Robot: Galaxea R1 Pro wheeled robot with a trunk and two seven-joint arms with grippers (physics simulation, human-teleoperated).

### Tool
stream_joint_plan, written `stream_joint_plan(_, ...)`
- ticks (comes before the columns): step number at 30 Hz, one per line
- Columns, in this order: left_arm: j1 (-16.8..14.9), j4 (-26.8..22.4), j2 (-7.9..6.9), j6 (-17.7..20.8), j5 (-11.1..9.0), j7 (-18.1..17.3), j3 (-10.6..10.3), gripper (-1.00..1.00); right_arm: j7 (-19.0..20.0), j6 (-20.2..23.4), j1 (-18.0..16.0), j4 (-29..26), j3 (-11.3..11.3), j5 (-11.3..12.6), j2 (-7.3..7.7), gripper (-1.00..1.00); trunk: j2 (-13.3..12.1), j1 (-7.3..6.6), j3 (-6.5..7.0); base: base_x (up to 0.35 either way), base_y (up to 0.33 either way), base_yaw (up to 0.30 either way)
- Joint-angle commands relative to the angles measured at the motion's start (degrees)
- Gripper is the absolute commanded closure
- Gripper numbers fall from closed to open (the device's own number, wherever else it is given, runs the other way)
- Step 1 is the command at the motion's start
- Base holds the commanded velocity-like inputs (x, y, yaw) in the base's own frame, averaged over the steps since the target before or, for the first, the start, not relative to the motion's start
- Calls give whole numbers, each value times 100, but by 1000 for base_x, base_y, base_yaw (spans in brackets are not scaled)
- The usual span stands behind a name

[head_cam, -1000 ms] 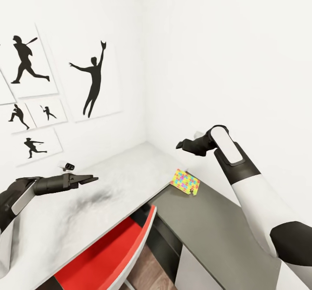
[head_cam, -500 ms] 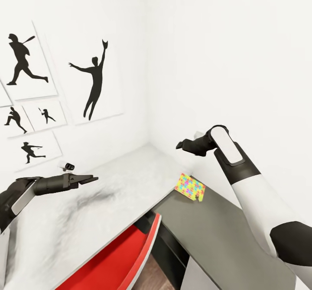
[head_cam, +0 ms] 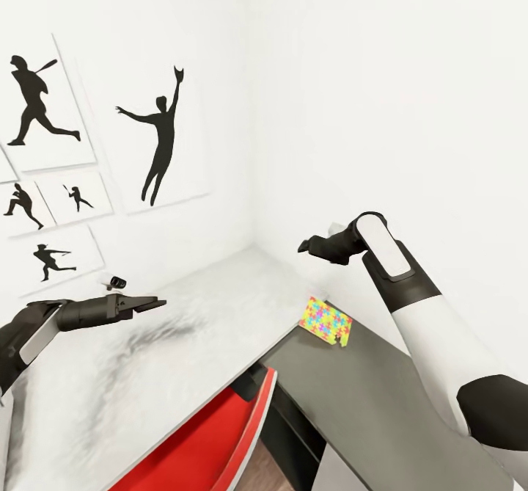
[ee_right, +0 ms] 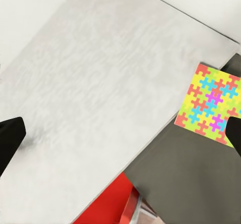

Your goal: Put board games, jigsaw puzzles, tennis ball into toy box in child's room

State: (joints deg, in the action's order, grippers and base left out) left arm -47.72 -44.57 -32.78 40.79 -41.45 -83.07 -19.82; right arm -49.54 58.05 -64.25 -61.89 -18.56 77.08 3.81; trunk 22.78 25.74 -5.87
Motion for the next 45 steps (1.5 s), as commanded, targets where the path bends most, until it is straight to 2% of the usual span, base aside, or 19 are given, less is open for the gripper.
stream_joint_plan(1, -9, 1, -8, 60, -38, -10, -31, -100, -60, 6, -8, -5, -15, 53, 5, -100, 13, 5, -14, 76, 15, 0)
stream_joint_plan(45, -9, 1, -1, 52, -46, -25, -31, -100, -70, 6, 9, 17, -19, 44, 5, -100, 13, 5, -14, 47, 8, 0)
